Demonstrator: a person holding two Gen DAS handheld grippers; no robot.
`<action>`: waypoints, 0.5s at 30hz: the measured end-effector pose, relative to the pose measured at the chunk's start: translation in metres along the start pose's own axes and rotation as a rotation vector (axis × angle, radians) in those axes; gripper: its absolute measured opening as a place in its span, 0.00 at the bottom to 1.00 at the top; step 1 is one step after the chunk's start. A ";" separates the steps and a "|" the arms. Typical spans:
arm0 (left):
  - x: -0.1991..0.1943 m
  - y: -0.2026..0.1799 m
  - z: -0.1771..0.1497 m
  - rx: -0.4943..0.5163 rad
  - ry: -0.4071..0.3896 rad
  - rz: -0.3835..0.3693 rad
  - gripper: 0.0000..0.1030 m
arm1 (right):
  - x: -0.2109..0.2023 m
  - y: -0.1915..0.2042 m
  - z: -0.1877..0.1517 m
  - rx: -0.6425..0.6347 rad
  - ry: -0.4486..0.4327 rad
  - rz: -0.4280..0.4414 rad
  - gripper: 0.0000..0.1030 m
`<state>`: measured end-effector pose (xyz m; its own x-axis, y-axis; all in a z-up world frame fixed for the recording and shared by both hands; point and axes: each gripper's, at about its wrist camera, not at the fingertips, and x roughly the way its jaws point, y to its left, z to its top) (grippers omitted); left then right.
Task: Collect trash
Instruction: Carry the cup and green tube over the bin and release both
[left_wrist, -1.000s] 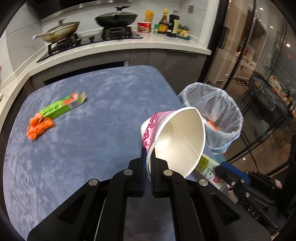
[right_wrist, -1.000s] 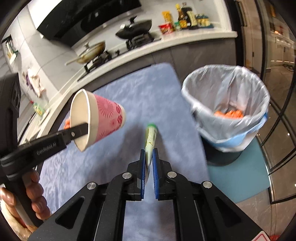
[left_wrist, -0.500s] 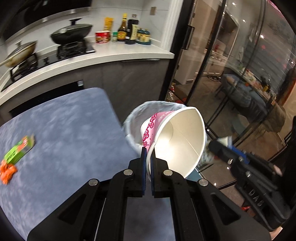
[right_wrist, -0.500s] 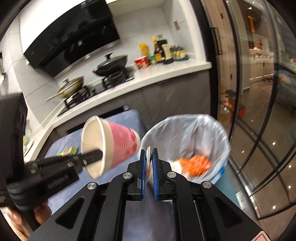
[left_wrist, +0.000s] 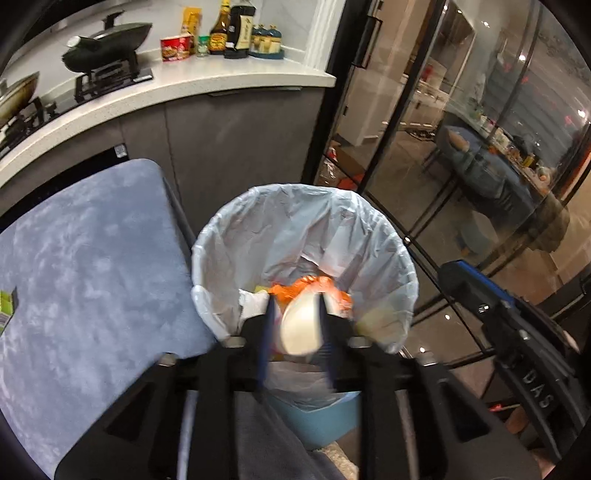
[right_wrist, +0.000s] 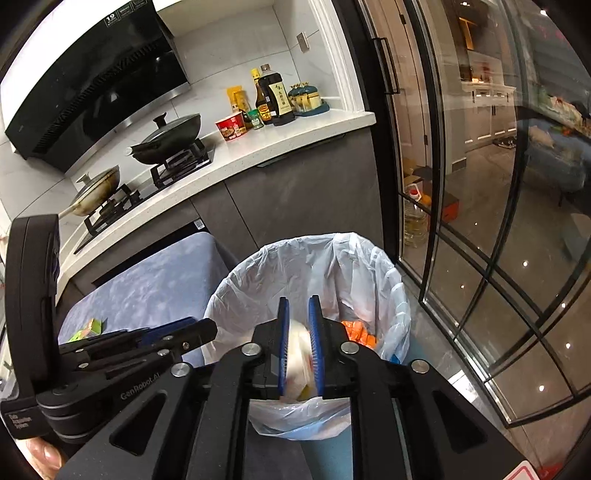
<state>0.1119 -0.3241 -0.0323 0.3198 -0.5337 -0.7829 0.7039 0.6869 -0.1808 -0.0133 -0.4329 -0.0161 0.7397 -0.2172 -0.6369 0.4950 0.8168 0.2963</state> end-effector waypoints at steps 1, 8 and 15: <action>-0.003 0.001 -0.001 -0.001 -0.011 0.007 0.40 | -0.002 0.001 0.000 -0.003 -0.004 0.000 0.17; -0.028 0.019 -0.008 -0.044 -0.050 0.027 0.40 | -0.020 0.022 -0.002 -0.016 -0.021 0.048 0.22; -0.059 0.057 -0.028 -0.084 -0.073 0.102 0.41 | -0.025 0.066 -0.015 -0.059 -0.001 0.107 0.28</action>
<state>0.1148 -0.2395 -0.0129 0.4344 -0.4911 -0.7551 0.6107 0.7768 -0.1539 -0.0058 -0.3660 0.0082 0.7874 -0.1279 -0.6030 0.3856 0.8654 0.3200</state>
